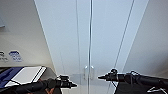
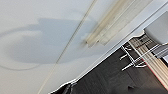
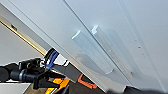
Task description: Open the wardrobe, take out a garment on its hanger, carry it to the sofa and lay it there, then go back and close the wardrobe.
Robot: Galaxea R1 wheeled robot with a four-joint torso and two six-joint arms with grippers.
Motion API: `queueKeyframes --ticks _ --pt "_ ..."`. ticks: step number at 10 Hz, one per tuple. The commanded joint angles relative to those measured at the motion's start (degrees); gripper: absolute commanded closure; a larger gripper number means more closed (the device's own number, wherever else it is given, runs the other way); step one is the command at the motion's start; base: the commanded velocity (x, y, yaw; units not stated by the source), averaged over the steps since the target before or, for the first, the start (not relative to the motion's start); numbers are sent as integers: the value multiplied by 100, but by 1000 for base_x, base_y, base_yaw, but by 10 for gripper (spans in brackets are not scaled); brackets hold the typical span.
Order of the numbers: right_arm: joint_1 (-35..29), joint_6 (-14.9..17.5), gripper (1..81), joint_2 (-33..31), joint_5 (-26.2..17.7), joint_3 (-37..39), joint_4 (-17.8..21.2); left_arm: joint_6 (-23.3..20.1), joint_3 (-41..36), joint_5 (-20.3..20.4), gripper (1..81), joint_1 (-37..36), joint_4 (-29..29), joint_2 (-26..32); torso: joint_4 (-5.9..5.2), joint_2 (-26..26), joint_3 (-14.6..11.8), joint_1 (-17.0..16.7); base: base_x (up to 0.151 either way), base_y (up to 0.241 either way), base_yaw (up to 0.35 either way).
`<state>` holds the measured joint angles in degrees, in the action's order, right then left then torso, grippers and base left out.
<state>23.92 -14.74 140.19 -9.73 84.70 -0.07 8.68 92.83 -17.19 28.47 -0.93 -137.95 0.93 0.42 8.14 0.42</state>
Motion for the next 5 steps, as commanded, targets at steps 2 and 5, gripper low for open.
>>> queueKeyframes --ticks 2,5 --pt "-980 -55 10 134 67 107 -70 -15 235 -100 10 -855 -66 -154 0 0 0 2 0 0 0" --pt "-1182 -196 10 591 32 791 -141 -15 481 -109 10 -855 -30 -321 0 0 2 2 0 0 0"
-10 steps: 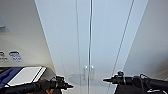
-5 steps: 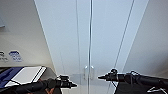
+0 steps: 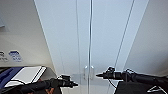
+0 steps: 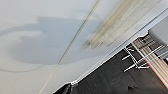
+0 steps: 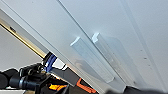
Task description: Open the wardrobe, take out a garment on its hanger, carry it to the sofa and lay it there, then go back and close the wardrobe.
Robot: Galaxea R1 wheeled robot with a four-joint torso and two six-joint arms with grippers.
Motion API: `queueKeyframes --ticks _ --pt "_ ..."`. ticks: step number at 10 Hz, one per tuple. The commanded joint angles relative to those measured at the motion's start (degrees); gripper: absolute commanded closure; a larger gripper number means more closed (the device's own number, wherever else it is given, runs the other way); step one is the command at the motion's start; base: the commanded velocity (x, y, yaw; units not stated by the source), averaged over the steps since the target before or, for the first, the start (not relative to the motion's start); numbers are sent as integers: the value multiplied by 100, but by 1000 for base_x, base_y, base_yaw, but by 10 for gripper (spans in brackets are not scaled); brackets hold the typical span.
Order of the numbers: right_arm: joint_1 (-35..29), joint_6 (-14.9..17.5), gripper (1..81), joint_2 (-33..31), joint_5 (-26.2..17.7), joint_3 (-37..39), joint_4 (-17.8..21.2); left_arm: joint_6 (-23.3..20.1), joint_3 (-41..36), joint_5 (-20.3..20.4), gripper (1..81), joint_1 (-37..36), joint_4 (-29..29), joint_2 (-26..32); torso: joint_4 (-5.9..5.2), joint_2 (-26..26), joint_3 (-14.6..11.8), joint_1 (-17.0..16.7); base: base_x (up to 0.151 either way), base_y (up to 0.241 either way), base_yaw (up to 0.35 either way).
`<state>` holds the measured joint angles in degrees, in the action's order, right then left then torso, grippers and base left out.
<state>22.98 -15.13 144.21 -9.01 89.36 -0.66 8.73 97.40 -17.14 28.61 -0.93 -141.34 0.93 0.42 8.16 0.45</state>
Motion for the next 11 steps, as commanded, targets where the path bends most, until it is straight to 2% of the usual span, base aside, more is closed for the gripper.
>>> queueKeyframes --ticks 1,5,11 --pt "-1141 -183 10 321 -57 538 -92 -20 95 -123 10 -905 -22 -18 0 0 0 0 0 0 0" --pt "-1212 -438 10 734 -110 1294 -84 -20 315 -140 10 -1099 -13 -176 0 -2 2 0 0 0 0" --pt "-1405 -561 10 1182 -286 1443 -92 -21 481 -140 10 -1142 5 -404 0 -5 5 4 0 0 0"
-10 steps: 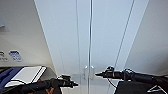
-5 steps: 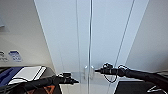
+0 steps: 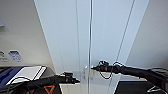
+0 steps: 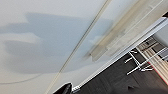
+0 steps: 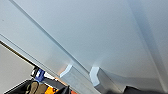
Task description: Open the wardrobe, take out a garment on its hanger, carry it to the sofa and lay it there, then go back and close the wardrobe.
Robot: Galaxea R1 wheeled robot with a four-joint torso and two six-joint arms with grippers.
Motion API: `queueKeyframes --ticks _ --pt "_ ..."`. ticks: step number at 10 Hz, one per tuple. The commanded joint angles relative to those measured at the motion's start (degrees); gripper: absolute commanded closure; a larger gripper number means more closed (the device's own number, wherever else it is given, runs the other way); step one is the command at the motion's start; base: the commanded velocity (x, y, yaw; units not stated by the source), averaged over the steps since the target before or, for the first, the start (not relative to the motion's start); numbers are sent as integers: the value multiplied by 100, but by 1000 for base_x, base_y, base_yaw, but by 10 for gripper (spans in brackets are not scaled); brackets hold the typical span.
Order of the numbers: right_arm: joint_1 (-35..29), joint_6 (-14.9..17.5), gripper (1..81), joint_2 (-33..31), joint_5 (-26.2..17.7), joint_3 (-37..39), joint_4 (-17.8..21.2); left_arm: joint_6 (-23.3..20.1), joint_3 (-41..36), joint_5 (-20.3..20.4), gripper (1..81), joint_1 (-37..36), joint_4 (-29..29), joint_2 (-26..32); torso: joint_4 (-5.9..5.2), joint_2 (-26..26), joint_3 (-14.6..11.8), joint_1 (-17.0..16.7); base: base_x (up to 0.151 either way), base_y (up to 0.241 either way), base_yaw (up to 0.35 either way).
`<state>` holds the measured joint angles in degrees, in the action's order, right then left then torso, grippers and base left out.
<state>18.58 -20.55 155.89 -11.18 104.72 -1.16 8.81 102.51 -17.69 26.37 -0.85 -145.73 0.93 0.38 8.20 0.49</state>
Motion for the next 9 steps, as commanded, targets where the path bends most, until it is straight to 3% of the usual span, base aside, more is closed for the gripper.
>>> queueKeyframes --ticks 1,5,9 --pt "-973 -19 10 93 -69 -32 -51 -29 94 -86 10 -910 -3 -45 0 0 0 0 0 0 0" --pt "-974 -19 10 577 -280 311 -201 -38 516 -86 10 -1085 -3 -502 0 -2 2 0 0 0 0" --pt "-789 -19 10 612 -288 188 -253 -38 911 -86 10 -1296 120 -1029 0 -4 5 0 0 0 0"
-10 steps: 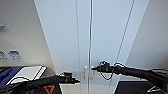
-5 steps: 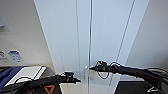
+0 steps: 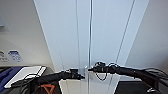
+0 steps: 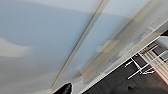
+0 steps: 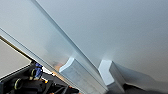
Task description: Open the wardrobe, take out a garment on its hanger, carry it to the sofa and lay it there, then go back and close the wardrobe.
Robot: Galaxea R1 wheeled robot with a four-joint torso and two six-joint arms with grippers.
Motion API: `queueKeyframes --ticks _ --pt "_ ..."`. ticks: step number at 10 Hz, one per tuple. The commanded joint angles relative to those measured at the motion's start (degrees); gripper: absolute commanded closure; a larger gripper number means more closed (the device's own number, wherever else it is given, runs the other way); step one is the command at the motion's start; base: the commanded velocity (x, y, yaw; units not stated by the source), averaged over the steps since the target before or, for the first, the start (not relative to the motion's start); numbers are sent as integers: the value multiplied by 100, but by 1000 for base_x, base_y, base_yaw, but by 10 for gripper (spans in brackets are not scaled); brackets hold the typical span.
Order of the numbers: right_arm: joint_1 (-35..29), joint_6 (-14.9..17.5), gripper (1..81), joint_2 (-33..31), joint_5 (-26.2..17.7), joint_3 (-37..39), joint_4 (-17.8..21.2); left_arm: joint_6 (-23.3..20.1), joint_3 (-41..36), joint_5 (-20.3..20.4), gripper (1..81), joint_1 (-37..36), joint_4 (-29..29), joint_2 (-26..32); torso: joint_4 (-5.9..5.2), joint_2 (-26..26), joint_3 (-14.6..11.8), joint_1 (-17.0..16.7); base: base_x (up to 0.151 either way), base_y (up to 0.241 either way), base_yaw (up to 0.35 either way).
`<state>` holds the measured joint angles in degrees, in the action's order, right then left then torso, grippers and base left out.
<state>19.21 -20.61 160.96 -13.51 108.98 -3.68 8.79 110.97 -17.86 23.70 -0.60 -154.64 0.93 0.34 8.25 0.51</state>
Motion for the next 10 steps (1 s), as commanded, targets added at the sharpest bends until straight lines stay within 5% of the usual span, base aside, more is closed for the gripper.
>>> queueKeyframes --ticks 1,10 --pt "-852 -13 10 105 -56 -282 -1 -35 136 -69 10 -1047 139 -323 0 0 0 0 0 0 0" --pt "-669 -4 10 70 23 -440 -1 -35 630 -69 10 -1029 341 -1360 0 -2 0 0 0 0 0"
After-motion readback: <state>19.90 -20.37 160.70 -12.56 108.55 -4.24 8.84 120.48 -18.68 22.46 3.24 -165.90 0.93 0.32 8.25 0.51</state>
